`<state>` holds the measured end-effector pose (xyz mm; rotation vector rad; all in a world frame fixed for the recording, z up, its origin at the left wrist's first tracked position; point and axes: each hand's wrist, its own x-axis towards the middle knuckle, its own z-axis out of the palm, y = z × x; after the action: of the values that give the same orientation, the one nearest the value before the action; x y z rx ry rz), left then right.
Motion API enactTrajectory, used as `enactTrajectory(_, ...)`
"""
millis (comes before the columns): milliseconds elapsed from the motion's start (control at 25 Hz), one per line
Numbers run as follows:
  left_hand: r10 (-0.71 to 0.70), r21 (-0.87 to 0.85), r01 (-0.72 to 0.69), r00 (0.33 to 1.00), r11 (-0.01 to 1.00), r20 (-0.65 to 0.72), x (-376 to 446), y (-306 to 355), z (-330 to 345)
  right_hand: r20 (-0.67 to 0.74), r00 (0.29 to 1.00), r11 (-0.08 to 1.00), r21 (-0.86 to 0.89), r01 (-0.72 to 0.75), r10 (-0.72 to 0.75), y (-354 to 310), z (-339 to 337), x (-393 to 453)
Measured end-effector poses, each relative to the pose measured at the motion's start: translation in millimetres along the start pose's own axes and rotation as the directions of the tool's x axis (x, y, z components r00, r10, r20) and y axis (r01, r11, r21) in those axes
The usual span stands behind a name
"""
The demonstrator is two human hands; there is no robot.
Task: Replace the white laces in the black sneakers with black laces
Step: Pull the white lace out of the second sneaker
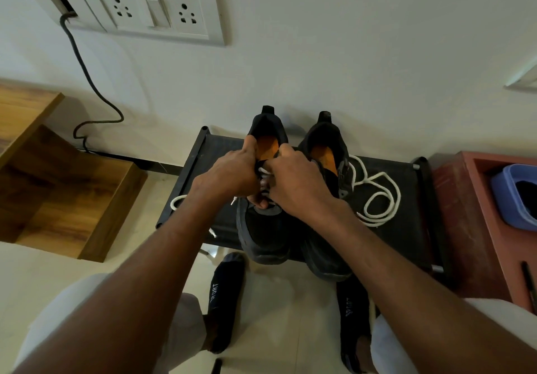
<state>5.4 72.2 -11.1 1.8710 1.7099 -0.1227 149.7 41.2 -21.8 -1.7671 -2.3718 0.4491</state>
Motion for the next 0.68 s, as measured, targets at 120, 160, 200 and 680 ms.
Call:
enactTrajectory(120,-0.004,-0.014,0.003,0.999,1.000,-0.040,0.4,-1.0,2.7,-0.049,0.993,0.964,0.249,-0.088,0.103,1.7,-1.8,6.5)
enactTrajectory(160,-0.008,-0.019,0.008,0.999,1.000,-0.045,0.2,-1.1,3.4,-0.043,0.986,0.914,0.382,-0.134,0.162,0.1,-5.3,5.7)
enactTrajectory(200,-0.014,-0.025,0.013,0.999,1.000,-0.042,0.2,-1.5,4.0,-0.025,0.972,0.803,0.569,-0.177,0.232,-1.1,-12.9,4.1)
enactTrajectory(680,0.080,0.039,-0.085,0.991,0.996,0.108,-5.3,9.0,-10.6,-0.053,0.933,0.905,0.270,-0.328,0.355,33.3,-47.8,-6.5)
